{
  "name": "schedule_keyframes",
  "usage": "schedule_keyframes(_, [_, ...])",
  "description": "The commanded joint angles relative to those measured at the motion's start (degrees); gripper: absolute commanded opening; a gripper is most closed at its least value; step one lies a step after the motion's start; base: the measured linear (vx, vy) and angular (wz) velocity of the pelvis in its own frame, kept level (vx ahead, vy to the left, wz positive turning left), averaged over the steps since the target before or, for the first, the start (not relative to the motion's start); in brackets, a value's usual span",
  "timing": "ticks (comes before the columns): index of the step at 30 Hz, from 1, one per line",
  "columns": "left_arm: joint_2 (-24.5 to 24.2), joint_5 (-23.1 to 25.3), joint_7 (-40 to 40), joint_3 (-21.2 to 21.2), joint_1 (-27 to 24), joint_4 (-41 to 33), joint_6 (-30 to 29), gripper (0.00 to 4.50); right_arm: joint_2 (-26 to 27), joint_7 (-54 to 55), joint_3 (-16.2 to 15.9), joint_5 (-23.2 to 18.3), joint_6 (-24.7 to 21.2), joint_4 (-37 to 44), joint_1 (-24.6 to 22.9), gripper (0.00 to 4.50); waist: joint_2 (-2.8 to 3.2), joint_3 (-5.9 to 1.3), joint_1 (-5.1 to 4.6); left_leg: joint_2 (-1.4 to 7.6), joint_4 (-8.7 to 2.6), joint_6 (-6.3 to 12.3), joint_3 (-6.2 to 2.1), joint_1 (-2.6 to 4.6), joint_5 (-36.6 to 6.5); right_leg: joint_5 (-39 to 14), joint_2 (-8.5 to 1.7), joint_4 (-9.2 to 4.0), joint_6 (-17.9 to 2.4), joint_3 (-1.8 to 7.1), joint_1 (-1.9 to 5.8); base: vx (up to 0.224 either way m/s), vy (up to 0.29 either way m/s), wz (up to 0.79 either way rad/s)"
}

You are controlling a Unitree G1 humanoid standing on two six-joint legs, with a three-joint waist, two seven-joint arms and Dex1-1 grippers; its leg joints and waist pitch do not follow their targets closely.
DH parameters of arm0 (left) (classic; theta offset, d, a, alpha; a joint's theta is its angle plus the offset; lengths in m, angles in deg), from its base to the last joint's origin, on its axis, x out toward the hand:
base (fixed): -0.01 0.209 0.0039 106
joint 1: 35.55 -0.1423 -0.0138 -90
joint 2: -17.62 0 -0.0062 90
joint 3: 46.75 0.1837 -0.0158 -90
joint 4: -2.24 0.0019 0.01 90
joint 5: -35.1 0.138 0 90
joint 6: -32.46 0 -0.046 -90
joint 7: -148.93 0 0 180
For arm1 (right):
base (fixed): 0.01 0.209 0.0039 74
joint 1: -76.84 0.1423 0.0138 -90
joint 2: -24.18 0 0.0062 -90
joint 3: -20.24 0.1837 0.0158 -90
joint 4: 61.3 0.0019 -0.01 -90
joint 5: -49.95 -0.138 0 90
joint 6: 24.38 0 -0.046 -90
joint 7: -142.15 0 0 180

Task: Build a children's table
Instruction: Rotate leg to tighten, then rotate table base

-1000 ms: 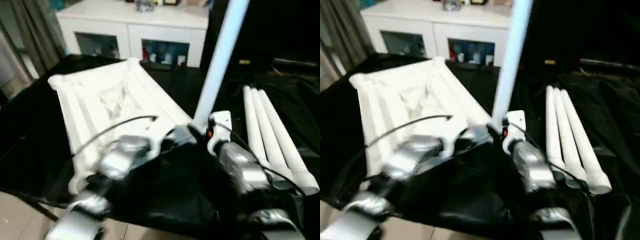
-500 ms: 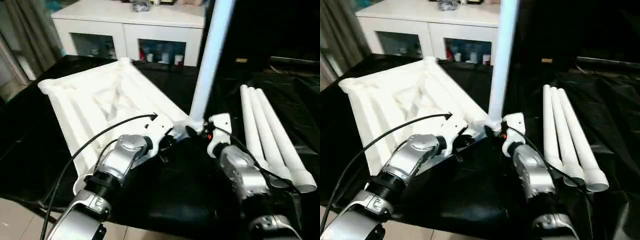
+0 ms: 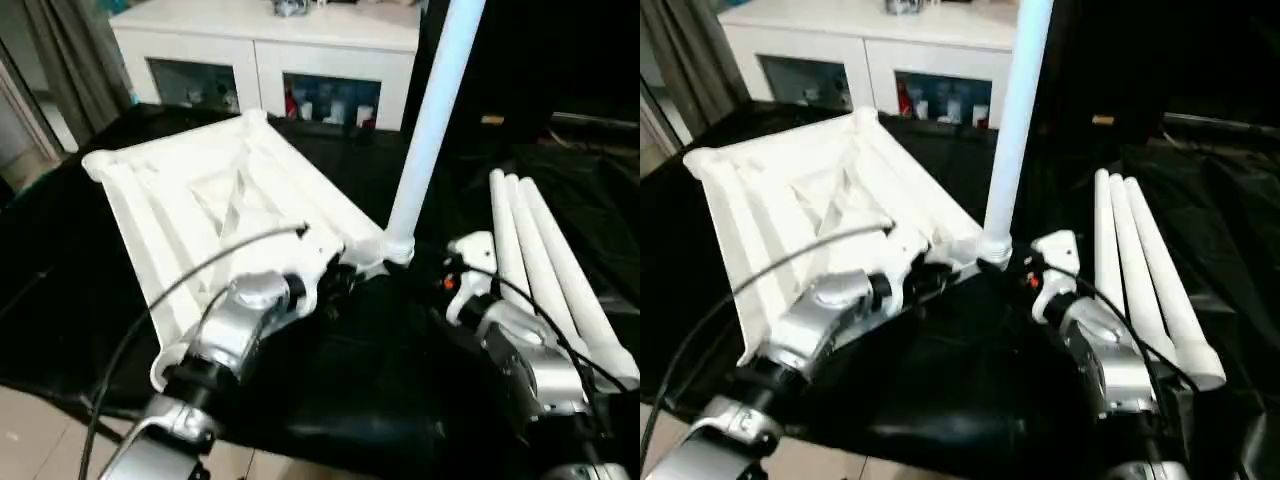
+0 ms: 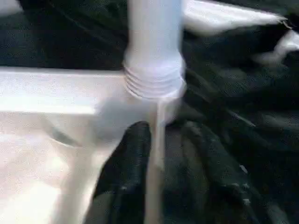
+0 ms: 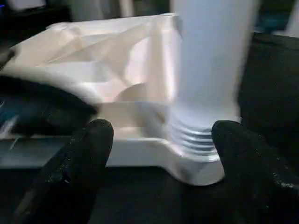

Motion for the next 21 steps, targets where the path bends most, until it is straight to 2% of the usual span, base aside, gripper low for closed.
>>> schedule_keyframes(1, [-1.72, 0.7, -1.95, -2.44, 0.37, -1.37, -0.93, 1.64, -0.39, -1.38, -1.27, -0.17, -1.45, 1.76, -0.71, 3.77, -0.48, -3.17, 0.26, 1.73, -3.79, 3.92, -0.44, 0.07, -8.92, -6.77, -3.87, -4.26, -12.18, 2.09, 3.35, 0.0, 0.0, 0.0])
schedule_keyframes(2, [-4.17, 1.51, -4.9, -5.12, 0.89, -2.31, -2.75, 1.75, -0.54, -2.92, -2.7, 0.46, -1.79, 2.3, -1.47, 3.77, -0.65, -3.19, 0.25, 1.71, -3.78, 3.75, -0.5, 0.09, -9.14, -7.36, -3.91, -4.22, -12.08, 2.06, 3.37, 0.0, 0.0, 0.0])
schedule_keyframes(4, [-5.73, 2.04, -6.29, -6.36, 1.03, -3.03, -4.04, 1.82, -0.62, -3.64, -3.39, 0.81, -1.8, 2.37, -1.84, 3.77, -0.38, -3.19, 0.08, 1.77, -3.81, 3.36, -0.5, 0.17, -9.58, -8.02, -3.84, -4.22, -11.88, 2.03, 3.19, 0.0, 0.0, 0.0])
schedule_keyframes(5, [-7.45, 3.07, -7.95, -7.34, 1.06, -3.75, -5.33, 1.85, -0.66, -3.85, -3.95, 1.34, -1.51, 2.24, -2.13, 3.77, -0.68, -3.19, 0.01, 1.74, -3.81, 3.32, -0.48, 0.23, -9.46, -8.06, -3.75, -4.27, -11.83, 2.03, 3.11, 0.0, 0.0, 0.0])
schedule_keyframes(7, [-10.29, 4.99, -9.73, -8.13, 0.65, -5.07, -7.27, 2.08, -0.47, -3.2, -4.18, 1.83, -1.53, 1.82, -2.19, 3.77, -0.56, -3.15, 0.09, 1.77, -3.85, 3.12, -0.5, 0.29, -9.26, -7.91, -3.69, -4.15, -11.93, 2.03, 2.96, 0.0, 0.0, 0.0])
schedule_keyframes(8, [-12.37, 6.72, -11.21, -8.68, 0.26, -5.92, -8.59, 2.19, -0.32, -2.12, -4.26, 2.39, -1.74, 1.33, -1.99, 3.77, -0.28, -3.24, 0.23, 1.96, -3.92, 2.8, -0.62, 0.43, -8.94, -7.41, -3.74, -3.9, -11.93, 2.07, 2.93, 0.0, 0.0, 0.0])
schedule_keyframes(11, [-16.58, 10.01, -15.04, -10.53, -0.52, -6.83, -10.41, 2.29, 0.47, -0.19, -4.13, 2.97, -1.99, 0.18, -1.35, 3.77, -0.45, -3.16, 0.25, 1.75, -3.88, 2.34, -0.54, 0.39, -8.47, -6.35, -3.67, -3.83, -12.04, 2.09, 2.9, 0.0, 0.0, 0.0])
schedule_keyframes(13, [-17.08, 10.21, -15.76, -11.04, -0.64, -6.9, -10.69, 2.52, 0.66, 0.14, -4.08, 3.03, -2.14, 0.04, -1.23, 3.77, -0.23, -3.17, 0.31, 1.7, -3.83, 2.11, -0.51, 0.46, -8.44, -6.19, -3.73, -3.8, -12.21, 2.13, 2.85, 0.0, 0.0, 0.0])
schedule_keyframes(15, [-18.52, 11.1, -17.38, -11.53, -0.88, -5.78, -10.71, 2.07, 1.15, 0.23, -4.04, 2.63, -2.35, -0.12, -1.06, 3.77, -0.38, -3.19, 0.54, 1.77, -3.84, 2.07, -0.47, 0.56, -8.31, -5.72, -3.71, -3.72, -12.42, 2.19, 2.78, 0.0, 0.0, 0.0])
schedule_keyframes(16, [-19.12, 11.63, -18.13, -11.49, -0.95, -5.15, -10.55, 1.95, 1.31, 0.17, -4.06, 2.52, -2.37, -0.16, -1.01, 3.58, -0.27, -3.15, 0.67, 1.75, -3.87, 2.02, -0.5, 0.48, -8.62, -5.79, -3.71, -3.69, -12.33, 2.18, 2.74, 0.0, 0.0, 0.0])
schedule_keyframes(17, [-20.3, 12.28, -18.12, -10.79, -1.06, -3.26, -9.82, 2.07, 1.76, 0.77, -4.06, 2.63, -2.51, -0.45, -0.75, 3.39, -0.25, -3.13, 0.73, 1.73, -3.94, 1.85, -0.55, 0.48, -8.94, -6.04, -3.73, -3.73, -12.06, 2.18, 2.71, 0.0, 0.0, 0.0])
schedule_keyframes(18, [-20.57, 12.27, -17.76, -10.41, -1.08, -2.37, -9.32, 1.99, 1.93, 0.99, -4.15, 2.74, -2.53, -0.58, -0.62, 3.36, -0.47, -3.13, 0.67, 1.61, -3.91, 1.81, -0.51, 0.39, -8.93, -6.19, -3.7, -3.74, -11.82, 2.19, 2.77, 0.0, 0.0, 0.0])
schedule_keyframes(20, [-21.26, 12.37, -15.72, -8.56, -1.09, 0.32, -7.16, 1.57, 2.41, 1.56, -4.55, 3.09, -2.52, -1.06, -0.14, 3.13, -0.34, -3.16, 0.73, 1.59, -4.0, 1.24, -0.58, 0.49, -9.28, -6.82, -3.82, -3.83, -11.49, 2.25, 2.74, 0.0, 0.0, 0.0])
schedule_keyframes(21, [-21.26, 12.37, -15.72, -8.56, -1.09, 0.32, -7.16, 1.53, 2.41, 1.56, -4.55, 3.09, -2.52, -1.06, -0.14, 3.02, -0.29, -3.22, 0.75, 1.6, -3.99, 1.14, -0.61, 0.55, -9.16, -6.6, -3.82, -3.77, -11.55, 2.24, 2.69, 0.0, 0.0, 0.0])
